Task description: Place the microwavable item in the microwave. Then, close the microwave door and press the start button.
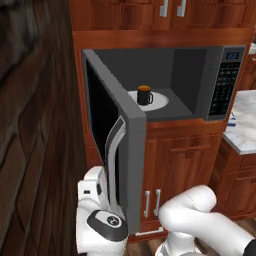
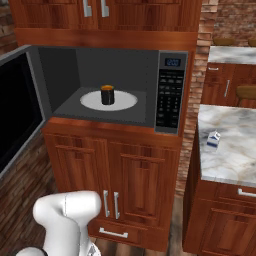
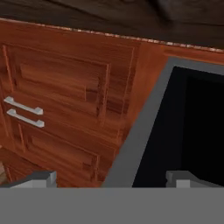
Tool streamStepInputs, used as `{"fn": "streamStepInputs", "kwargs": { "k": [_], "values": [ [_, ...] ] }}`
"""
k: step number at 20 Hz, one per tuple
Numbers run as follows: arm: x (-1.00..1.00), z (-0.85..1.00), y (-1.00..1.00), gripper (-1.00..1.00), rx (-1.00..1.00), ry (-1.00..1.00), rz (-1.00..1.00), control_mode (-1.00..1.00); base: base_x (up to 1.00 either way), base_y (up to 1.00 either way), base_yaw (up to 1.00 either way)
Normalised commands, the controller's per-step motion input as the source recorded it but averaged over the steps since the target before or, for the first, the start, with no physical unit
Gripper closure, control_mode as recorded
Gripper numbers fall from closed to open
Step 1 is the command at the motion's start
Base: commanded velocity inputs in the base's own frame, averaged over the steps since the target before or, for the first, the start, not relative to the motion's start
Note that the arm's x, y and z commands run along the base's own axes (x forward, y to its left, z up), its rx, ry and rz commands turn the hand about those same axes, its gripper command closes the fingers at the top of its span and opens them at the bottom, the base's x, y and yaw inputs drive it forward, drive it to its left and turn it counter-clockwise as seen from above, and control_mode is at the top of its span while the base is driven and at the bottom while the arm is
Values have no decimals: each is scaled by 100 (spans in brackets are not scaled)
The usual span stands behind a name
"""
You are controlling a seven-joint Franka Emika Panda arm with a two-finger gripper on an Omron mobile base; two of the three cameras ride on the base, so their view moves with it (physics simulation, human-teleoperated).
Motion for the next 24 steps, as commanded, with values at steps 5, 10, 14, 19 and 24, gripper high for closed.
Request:
{"fn": "streamStepInputs", "kwargs": {
  "k": [5, 10, 14, 19, 24],
  "values": [
    [-7, 28, -100, -100, 13, -14, -11, -100, 0, 0, 0],
    [0, 36, -100, -100, 13, -12, -9, -100, 0, 0, 0],
    [0, 39, -100, -100, 13, -8, -7, -100, 0, 0, 0],
    [14, 23, -85, -100, 15, -1, -2, -100, 0, 0, 0],
    [40, 5, -56, -100, 11, 0, 0, -100, 0, 0, 0]
  ]
}}
